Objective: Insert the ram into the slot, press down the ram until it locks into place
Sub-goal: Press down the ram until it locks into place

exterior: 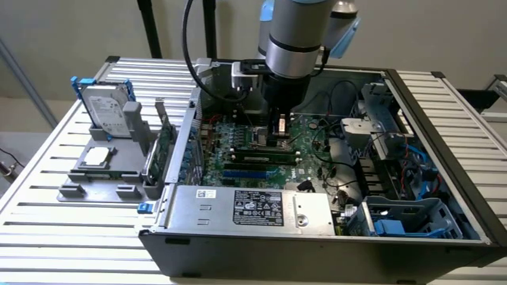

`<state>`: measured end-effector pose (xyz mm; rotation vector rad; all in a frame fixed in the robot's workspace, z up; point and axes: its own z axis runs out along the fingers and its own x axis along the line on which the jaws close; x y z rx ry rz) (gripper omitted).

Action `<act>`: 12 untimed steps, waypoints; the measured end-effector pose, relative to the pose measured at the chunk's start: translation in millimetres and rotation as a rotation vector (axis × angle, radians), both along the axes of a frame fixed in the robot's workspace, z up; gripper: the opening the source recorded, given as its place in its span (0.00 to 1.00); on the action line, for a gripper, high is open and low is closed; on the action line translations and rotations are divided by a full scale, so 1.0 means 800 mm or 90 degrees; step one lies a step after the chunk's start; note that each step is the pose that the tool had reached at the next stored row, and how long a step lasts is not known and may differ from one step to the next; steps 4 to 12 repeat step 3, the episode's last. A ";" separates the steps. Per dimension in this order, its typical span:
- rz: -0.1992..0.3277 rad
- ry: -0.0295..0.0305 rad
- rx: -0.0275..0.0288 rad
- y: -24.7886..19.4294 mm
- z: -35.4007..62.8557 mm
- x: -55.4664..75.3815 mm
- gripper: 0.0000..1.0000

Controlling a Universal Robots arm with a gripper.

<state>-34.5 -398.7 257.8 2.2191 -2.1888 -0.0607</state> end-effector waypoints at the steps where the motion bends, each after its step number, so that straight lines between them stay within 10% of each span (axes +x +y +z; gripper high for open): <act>1: 0.000 0.0000 0.0000 -0.0001 0.000 0.000 0.11; 12: 0.000 0.0000 0.0000 -0.0002 0.000 0.000 0.11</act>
